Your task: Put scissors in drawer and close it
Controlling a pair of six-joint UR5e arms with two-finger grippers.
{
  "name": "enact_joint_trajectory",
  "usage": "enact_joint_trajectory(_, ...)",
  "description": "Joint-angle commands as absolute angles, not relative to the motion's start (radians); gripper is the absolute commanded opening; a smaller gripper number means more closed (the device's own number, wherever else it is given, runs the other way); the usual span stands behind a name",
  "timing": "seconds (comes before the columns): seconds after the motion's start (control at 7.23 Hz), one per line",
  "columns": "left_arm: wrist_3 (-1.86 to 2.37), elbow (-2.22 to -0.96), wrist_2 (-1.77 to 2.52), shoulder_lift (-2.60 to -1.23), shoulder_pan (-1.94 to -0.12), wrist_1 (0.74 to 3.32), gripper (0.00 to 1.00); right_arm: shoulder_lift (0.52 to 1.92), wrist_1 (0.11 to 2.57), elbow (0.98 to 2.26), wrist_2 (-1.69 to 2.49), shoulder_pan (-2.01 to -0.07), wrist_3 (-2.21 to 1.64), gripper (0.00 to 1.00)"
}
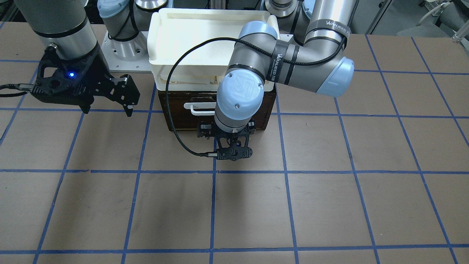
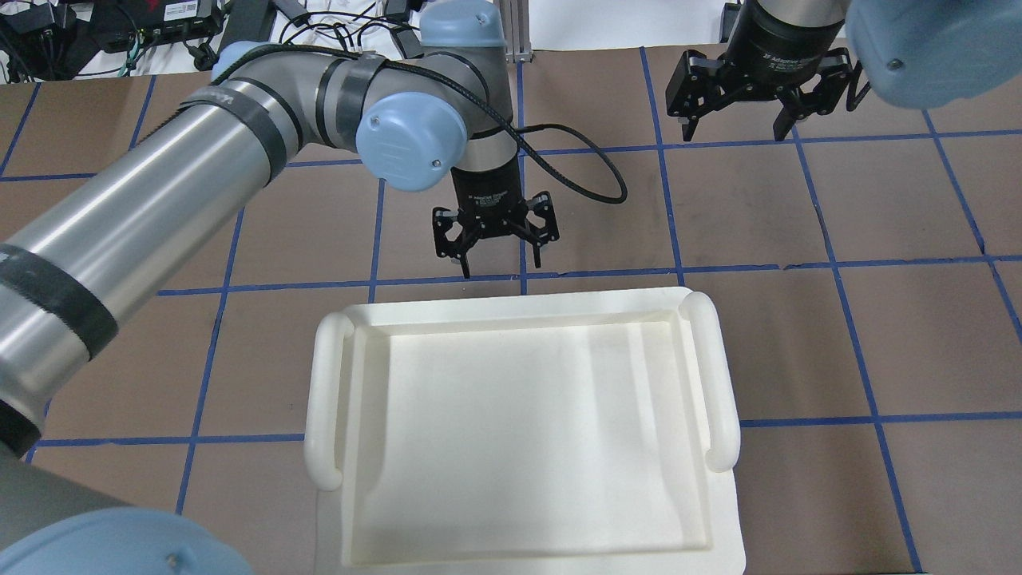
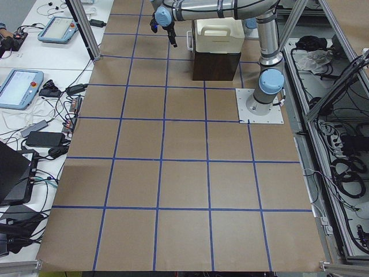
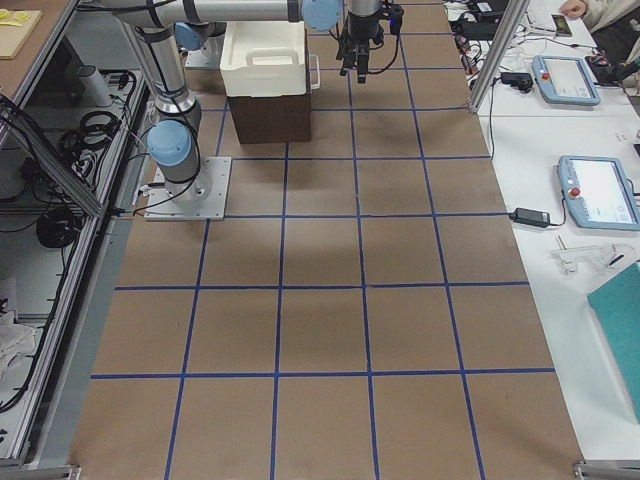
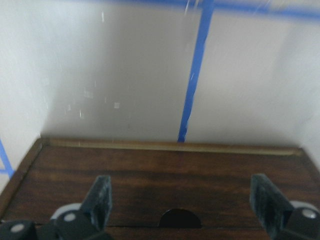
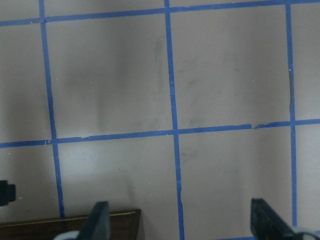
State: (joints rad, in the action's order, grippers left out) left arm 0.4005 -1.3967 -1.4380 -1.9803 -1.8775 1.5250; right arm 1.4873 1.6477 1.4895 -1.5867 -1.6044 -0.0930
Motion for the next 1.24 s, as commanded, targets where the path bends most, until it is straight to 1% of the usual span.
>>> enact_joint_trajectory(0.0,0.344,-1.373,-1.502,-1.854,-1.841,1.520,1.00,1.489,1.641,1.489,-1.594,-1.605,-0.087,1.00)
enact_joint_trajectory(0.41,0.166,-1.384,-1.509,-1.660,-1.715,1.652,1.00,1.508,1.641,1.491,-1.586,-1.606,-0.083,1.00)
enact_joint_trajectory(0.69,0.163,-1.391,-1.552,-1.622,-1.668,1.690,1.00,1.509,1.640,1.491,-1.588,-1.606,-0.083,1.00)
enact_joint_trajectory(1.11,0.158,-1.404,-1.542,-1.618,-1.657,1.695,1.00,1.509,1.640,1.500,-1.594,-1.606,-0.083,1.00)
